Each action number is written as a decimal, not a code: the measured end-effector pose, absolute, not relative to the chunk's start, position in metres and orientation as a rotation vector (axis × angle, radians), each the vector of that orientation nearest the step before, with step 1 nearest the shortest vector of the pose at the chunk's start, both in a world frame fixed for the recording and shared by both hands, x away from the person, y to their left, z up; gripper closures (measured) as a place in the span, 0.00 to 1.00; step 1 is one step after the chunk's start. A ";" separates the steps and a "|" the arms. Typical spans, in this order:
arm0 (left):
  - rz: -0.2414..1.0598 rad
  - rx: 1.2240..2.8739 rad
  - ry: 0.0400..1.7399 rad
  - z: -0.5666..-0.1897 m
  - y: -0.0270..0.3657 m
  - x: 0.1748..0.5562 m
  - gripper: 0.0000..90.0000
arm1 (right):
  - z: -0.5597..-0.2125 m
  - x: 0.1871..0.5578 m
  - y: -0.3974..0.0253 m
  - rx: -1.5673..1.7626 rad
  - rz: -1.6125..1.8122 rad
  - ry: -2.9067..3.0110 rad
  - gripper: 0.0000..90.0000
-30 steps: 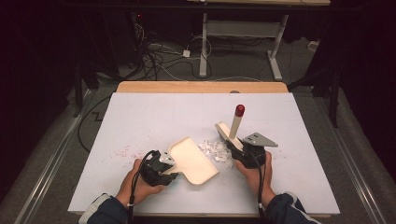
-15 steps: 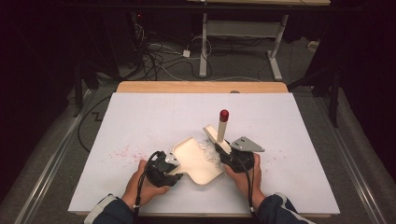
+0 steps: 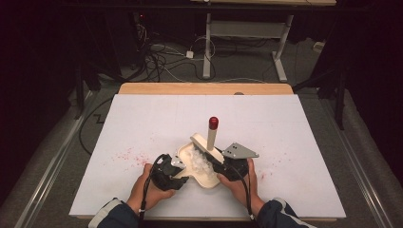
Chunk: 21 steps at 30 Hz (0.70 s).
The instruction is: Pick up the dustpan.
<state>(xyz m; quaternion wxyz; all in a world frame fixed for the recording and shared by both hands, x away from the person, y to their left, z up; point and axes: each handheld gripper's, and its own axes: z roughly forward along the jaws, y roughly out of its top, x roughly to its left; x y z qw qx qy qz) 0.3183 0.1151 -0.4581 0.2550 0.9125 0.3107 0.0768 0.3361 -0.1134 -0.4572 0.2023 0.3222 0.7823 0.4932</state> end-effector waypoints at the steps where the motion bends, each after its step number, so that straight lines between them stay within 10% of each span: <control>1: 0.208 2.479 0.844 -0.458 0.115 0.318 0.70 | -0.457 0.335 -0.111 0.889 1.374 2.188 0.75; 21: 0.219 2.474 0.840 -0.457 0.116 0.317 0.71 | -0.428 0.334 -0.137 0.913 1.494 2.103 0.75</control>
